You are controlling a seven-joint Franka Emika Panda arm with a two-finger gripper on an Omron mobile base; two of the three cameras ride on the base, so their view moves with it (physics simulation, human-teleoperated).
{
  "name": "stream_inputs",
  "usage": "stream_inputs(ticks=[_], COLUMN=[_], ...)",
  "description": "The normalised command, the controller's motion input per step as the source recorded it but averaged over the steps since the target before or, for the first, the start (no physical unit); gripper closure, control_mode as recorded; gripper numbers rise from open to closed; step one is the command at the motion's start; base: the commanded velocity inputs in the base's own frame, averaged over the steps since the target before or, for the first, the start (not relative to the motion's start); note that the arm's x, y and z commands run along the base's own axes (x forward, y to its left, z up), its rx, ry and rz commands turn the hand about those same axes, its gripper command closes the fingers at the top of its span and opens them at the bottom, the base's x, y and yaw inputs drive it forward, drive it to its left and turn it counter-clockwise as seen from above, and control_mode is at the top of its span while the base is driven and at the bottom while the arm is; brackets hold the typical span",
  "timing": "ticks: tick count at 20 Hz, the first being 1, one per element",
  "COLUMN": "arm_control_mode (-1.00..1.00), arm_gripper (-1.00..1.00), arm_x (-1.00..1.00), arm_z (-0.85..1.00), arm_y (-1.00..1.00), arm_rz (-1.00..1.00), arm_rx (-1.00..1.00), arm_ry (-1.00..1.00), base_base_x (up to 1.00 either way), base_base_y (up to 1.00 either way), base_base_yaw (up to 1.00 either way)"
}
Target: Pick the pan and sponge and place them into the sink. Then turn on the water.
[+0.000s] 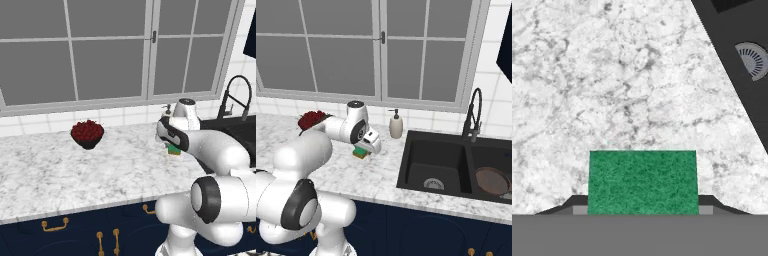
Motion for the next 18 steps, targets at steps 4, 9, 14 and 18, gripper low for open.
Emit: stream_inputs(ticks=[4, 9, 14, 18], arm_control_mode=[-1.00, -1.00, -1.00, -1.00], arm_gripper=[1.00, 1.00, 1.00, 1.00], arm_x=[-0.15, -0.22, -0.47, -0.77], arm_z=[0.75, 0.64, 0.47, 0.12], arm_y=[0.21, 0.16, 0.01, 0.01], arm_rz=[0.02, 0.02, 0.07, 0.17], arm_rx=[0.00, 0.00, 0.00, -0.03], arm_ry=[0.06, 0.05, 0.00, 0.00], base_base_x=[0.00, 0.00, 0.00, 0.00], base_base_y=[0.00, 0.00, 0.00, 0.00], base_base_yaw=[0.00, 0.00, 0.00, 0.00])
